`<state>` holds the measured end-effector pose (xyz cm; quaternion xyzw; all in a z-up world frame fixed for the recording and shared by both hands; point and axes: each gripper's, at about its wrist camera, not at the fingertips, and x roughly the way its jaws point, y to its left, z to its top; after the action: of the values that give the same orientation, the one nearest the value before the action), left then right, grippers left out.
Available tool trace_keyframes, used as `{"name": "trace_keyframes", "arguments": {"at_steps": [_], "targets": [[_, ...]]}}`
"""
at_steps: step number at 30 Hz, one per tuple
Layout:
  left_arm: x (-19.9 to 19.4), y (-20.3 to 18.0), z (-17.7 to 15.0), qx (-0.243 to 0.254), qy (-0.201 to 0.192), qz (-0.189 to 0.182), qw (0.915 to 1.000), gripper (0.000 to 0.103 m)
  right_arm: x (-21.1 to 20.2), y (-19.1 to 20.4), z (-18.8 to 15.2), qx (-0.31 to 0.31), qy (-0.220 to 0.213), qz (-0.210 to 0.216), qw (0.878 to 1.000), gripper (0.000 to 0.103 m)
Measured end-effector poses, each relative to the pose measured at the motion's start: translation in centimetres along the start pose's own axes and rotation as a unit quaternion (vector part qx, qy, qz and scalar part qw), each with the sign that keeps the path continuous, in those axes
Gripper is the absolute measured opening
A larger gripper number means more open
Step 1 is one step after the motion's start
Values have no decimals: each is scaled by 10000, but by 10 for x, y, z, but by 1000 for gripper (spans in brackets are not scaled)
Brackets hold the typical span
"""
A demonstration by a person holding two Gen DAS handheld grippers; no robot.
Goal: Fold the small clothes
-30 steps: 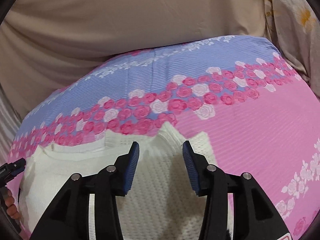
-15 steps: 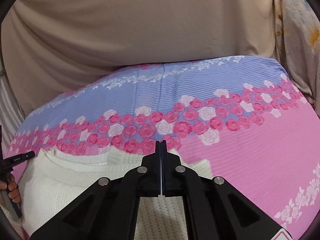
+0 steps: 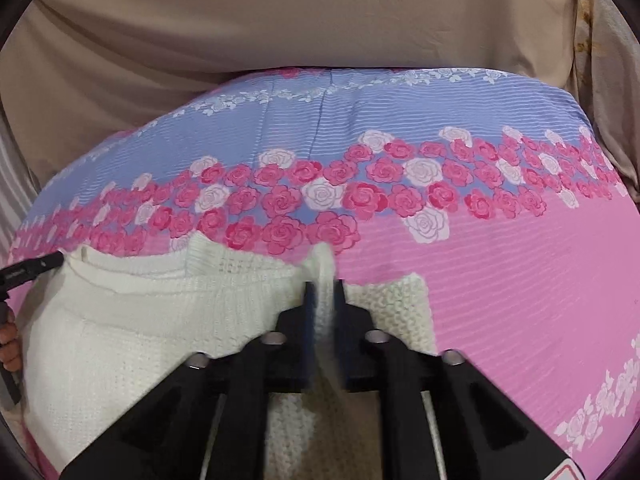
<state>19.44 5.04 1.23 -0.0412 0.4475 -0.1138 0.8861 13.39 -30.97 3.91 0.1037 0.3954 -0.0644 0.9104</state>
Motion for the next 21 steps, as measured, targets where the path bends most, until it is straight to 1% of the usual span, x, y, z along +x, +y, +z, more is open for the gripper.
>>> {"name": "trace_keyframes", "arguments": {"at_steps": [1, 2, 4, 5, 6, 7, 8, 9, 10, 11, 12, 13, 14, 15, 17, 18, 19, 20, 21], "targets": [[-7, 1, 1, -61, -128, -27, 9999, 3, -10, 0, 2, 71, -197, 201, 9996, 8], [-15, 2, 3, -66, -267, -67, 9996, 3, -27, 0, 4, 95, -511, 341, 9981, 8], [-36, 8, 8, -231, -689, -14, 9974, 3, -54, -2, 10, 143, -999, 396, 9941, 8], [-40, 11, 10, -298, -790, 63, 9964, 3, -63, -8, 13, 264, -1149, 408, 9922, 8], [-38, 15, 12, -342, -804, 112, 9961, 3, -62, -15, 15, 360, -1164, 347, 9919, 7], [-28, 19, 14, -356, -673, 133, 9970, 0, -54, -21, 17, 408, -1032, 256, 9935, 7], [-12, 22, 14, -385, -472, 352, 9975, 0, -34, -29, 16, 465, -732, 118, 9962, 7], [1, 23, 12, -337, -367, 641, 9967, 0, -14, -34, 15, 504, -385, -45, 9980, 7], [13, 26, 8, -361, -241, 739, 9963, 0, 3, -36, 11, 508, -94, -255, 9983, 7], [10, 26, 8, -398, -319, 699, 9962, 0, 12, -38, 5, 542, 9, -239, 9982, 7], [8, 27, 8, -420, -253, 597, 9970, 0, 10, -36, 4, 495, -41, -232, 9985, 8], [5, 27, 8, -432, -283, 487, 9975, 0, 7, -32, 6, 386, -19, -202, 9990, 10], [5, 27, 8, -434, -270, 533, 9973, 0, 7, -29, 7, 308, 45, -156, 9994, 11], [5, 30, 6, -475, -242, 532, 9972, 0, 6, -29, 7, 316, 43, -195, 9993, 13], [-8, 35, 3, -680, -308, 262, 9969, 1, -3, -30, 6, 445, -94, -216, 9987, 15], [-19, 37, -1, -756, -382, 146, 9963, 5, -14, -31, 4, 514, -261, -235, 9981, 18], [-32, 38, -6, -768, -458, 82, 9960, 21, -27, -30, 0, 555, -447, -251, 9971, 20], [-45, 40, -11, -734, -544, 49, 9958, 32, -41, -24, -3, 545, -585, -225, 9965, 21], [-60, 40, -20, -706, -647, 48, 9954, 56, -51, -18, -6, 499, -650, -132, 9966, 21]]}}
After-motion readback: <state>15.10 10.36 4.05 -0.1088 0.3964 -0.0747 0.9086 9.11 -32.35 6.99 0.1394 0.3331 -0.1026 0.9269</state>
